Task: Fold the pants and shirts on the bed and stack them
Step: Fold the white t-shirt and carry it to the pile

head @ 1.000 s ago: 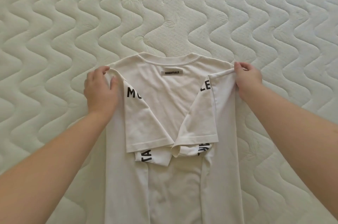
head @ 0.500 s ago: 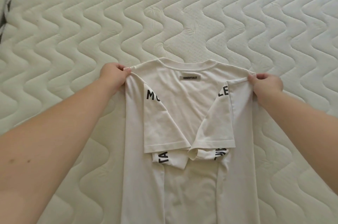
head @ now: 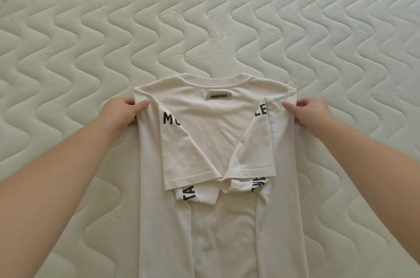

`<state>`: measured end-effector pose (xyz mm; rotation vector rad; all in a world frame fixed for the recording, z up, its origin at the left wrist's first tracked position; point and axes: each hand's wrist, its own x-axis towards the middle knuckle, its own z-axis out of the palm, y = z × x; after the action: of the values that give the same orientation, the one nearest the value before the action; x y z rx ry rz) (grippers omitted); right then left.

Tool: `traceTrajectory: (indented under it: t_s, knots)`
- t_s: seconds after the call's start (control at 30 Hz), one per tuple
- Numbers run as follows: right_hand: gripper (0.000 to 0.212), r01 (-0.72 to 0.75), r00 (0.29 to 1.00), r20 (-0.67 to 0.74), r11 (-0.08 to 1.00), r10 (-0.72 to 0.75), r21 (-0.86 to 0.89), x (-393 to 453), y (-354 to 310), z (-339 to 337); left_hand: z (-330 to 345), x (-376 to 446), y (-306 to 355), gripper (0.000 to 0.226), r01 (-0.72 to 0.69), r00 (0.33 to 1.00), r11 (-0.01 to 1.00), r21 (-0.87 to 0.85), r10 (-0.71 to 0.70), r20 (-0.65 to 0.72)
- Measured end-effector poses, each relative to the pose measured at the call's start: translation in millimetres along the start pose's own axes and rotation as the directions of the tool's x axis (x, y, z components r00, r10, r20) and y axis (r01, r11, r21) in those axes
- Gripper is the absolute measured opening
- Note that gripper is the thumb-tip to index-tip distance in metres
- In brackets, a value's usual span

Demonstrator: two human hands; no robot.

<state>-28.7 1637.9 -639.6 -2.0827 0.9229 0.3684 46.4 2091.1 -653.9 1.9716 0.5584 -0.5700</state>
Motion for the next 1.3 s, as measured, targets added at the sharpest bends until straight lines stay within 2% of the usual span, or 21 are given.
traceTrajectory:
  t_s: [0.03, 0.1, 0.23, 0.33, 0.4, 0.53, 0.67, 0.73, 0.83, 0.9, 1.0, 1.07, 1.17, 1.23, 1.3]
  knots:
    - [0.026, -0.006, 0.999, 0.051, 0.997, 0.010, -0.077, -8, 5, 0, -1, -5, -3, 0.020, 0.024, 0.998, 0.999, 0.022, -0.025, 0.052]
    - [0.022, -0.009, 0.998, 0.063, 0.990, 0.018, -0.139, -24, 18, 3, 2, -20, -12, 0.025, 0.059, 0.992, 0.998, 0.037, -0.063, 0.106]
    - [0.026, 0.034, 0.998, -0.042, 0.994, -0.039, -0.100, -57, 46, 15, 8, -60, -40, 0.023, 0.047, 0.999, 0.995, -0.093, -0.047, 0.005]
    - [0.040, 0.001, 1.000, -0.002, 0.997, -0.001, -0.074, -78, 65, 20, 15, -100, -70, 0.027, 0.084, 0.994, 0.994, -0.065, -0.080, 0.071]
    - [0.046, -0.052, 0.997, 0.042, 0.989, 0.059, -0.138, -89, 73, 21, 24, -125, -93, 0.027, 0.109, 0.989, 0.994, -0.013, -0.107, 0.105]
    - [0.039, -0.056, 0.997, 0.036, 0.979, 0.064, -0.198, -104, 75, 19, 36, -156, -119, 0.023, 0.039, 0.997, 0.996, 0.079, -0.033, -0.074]
    - [0.031, -0.011, 0.999, -0.055, 0.985, 0.002, -0.171, -114, 81, 18, 38, -160, -117, 0.038, -0.009, 0.982, 0.969, 0.248, 0.055, -0.179]
    - [0.027, -0.019, 0.998, -0.070, 0.991, 0.009, -0.130, -120, 84, 23, 40, -161, -115, 0.042, 0.011, 0.980, 0.972, 0.234, 0.037, -0.198]
    - [0.032, -0.039, 0.998, -0.046, 0.996, 0.035, -0.081, -127, 91, 28, 45, -170, -115, 0.043, 0.042, 0.979, 0.990, 0.137, -0.014, -0.202]
    - [0.029, -0.031, 0.999, -0.029, 0.995, 0.029, -0.096, -129, 97, 29, 48, -180, -114, 0.043, -0.013, 0.956, 0.984, 0.175, 0.063, -0.286]
    - [0.027, -0.015, 0.998, -0.054, 0.998, 0.012, -0.059, -131, 102, 28, 59, -193, -101, 0.035, -0.221, 0.861, 0.927, 0.304, 0.332, -0.386]
    - [0.028, -0.010, 0.997, -0.079, 1.000, 0.010, 0.000, -131, 103, 28, 76, -199, -83, 0.024, -0.361, 0.840, 0.878, 0.316, 0.453, -0.300]
    - [0.026, 0.004, 0.997, -0.082, 0.999, 0.001, 0.054, -126, 97, 28, 120, -204, -49, 0.019, -0.503, 0.835, 0.821, 0.272, 0.542, -0.093]
    - [0.027, 0.021, 0.997, -0.074, 0.997, -0.016, 0.076, -119, 90, 28, 154, -201, -25, 0.026, -0.563, 0.815, 0.781, 0.268, 0.580, 0.022]
    - [0.034, 0.040, 0.996, -0.080, 0.993, -0.031, 0.110, -110, 81, 28, 187, -192, -2, 0.042, -0.550, 0.834, 0.784, 0.289, 0.536, 0.133]
